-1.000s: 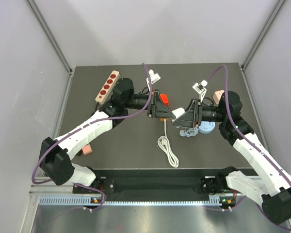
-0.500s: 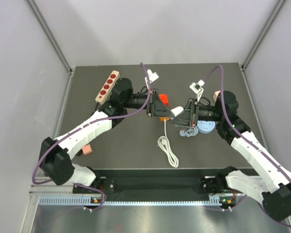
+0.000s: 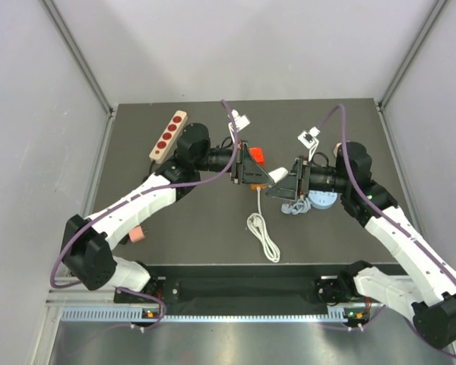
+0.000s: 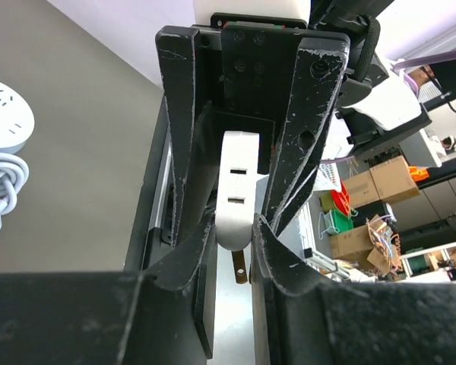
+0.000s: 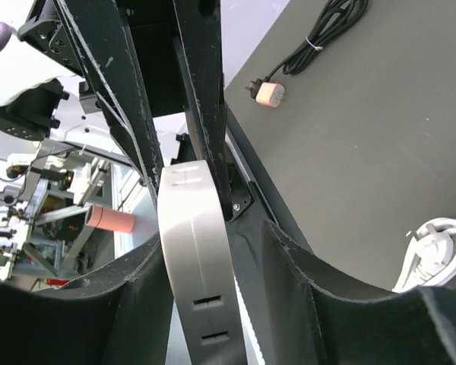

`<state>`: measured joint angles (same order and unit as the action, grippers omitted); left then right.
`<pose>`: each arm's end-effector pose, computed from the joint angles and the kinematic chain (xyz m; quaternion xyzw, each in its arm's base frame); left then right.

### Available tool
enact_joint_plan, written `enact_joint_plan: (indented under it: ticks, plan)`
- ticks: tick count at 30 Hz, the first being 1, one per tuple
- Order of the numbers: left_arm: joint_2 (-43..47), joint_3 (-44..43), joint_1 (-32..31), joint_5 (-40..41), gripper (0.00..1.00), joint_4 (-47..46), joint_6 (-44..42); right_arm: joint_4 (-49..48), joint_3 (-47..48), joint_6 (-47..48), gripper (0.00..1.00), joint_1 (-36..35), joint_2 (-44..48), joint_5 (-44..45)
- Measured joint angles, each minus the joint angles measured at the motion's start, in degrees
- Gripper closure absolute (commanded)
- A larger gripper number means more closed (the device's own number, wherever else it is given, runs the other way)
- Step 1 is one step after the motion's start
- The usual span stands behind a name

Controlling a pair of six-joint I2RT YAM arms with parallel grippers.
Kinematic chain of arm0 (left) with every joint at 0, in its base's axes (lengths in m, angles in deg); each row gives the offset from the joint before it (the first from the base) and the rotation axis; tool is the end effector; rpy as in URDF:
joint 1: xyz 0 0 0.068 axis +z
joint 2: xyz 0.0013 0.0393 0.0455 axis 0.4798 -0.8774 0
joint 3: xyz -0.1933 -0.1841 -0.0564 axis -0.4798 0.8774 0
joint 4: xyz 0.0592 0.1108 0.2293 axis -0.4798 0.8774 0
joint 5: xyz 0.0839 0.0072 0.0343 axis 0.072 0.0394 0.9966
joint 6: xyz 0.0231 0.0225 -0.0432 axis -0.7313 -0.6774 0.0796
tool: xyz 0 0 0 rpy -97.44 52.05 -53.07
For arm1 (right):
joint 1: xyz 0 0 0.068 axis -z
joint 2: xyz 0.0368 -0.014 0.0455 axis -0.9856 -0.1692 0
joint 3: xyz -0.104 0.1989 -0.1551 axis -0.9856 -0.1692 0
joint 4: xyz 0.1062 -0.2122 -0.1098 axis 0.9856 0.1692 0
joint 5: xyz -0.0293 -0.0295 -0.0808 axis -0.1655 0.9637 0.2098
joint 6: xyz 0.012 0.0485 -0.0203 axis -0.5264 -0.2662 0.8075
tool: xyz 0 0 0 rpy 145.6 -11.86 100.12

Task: Insert the plug
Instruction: Adjust the plug.

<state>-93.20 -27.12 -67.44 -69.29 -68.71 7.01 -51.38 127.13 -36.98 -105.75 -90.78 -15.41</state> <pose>0.2347 -0.2260 0.3677 0.2815 0.6566 -0.6608 0.2303 0.1777 0.1148 0.3513 -0.1876 0.7383 0.5713 0.3055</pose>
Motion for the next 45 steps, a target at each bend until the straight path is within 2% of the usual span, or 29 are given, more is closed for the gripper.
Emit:
enact_joint_plan:
  ticks: [6, 16, 20, 22, 23, 26, 29, 38, 42, 45]
  plan:
    - [0.0, 0.3, 0.0, 0.0, 1.00, -0.1, -0.4, 1.7, 0.7, 0.0, 0.57, 0.2, 0.1, 0.5]
    - [0.0, 0.9, -0.3, -1.1, 1.00, -0.5, -0.8, 0.6, 1.0, -1.1, 0.55, 1.2, 1.0, -0.1]
    - [0.0, 1.0, -0.5, -1.5, 1.00, -0.5, -0.8, -0.2, 1.0, -1.5, 0.71, 1.7, 1.7, -1.0]
    - [0.2, 1.0, -0.5, -2.0, 1.00, -0.8, -0.8, -0.4, 1.0, -1.6, 0.70, 1.7, 1.7, -1.6]
    - [0.3, 1.0, -0.5, -2.0, 1.00, -0.8, -0.7, -0.7, 1.0, -1.7, 0.66, 1.8, 1.7, -1.8]
    - [0.5, 1.0, -0.5, -2.0, 1.00, -1.0, -0.5, -1.5, 0.9, -2.3, 0.61, 1.8, 1.8, -2.2]
    - [0.5, 1.0, -0.5, -2.0, 1.00, -1.0, 0.0, -2.2, 0.5, -2.5, 0.59, 1.9, 2.1, -2.5]
    - [0.5, 1.1, -0.7, -2.4, 1.00, -1.3, 2.2, -1.3, 0.5, -1.1, 0.62, 2.1, 3.3, -2.6]
    - [0.5, 1.1, -0.7, -2.4, 1.00, -2.1, 3.8, -0.6, 0.5, -0.4, 0.55, 2.1, 3.5, -2.7]
    - [0.5, 1.1, -0.7, -2.4, 1.00, -2.8, 4.7, 0.1, 0.5, 0.6, 0.62, 2.1, 3.8, -2.7]
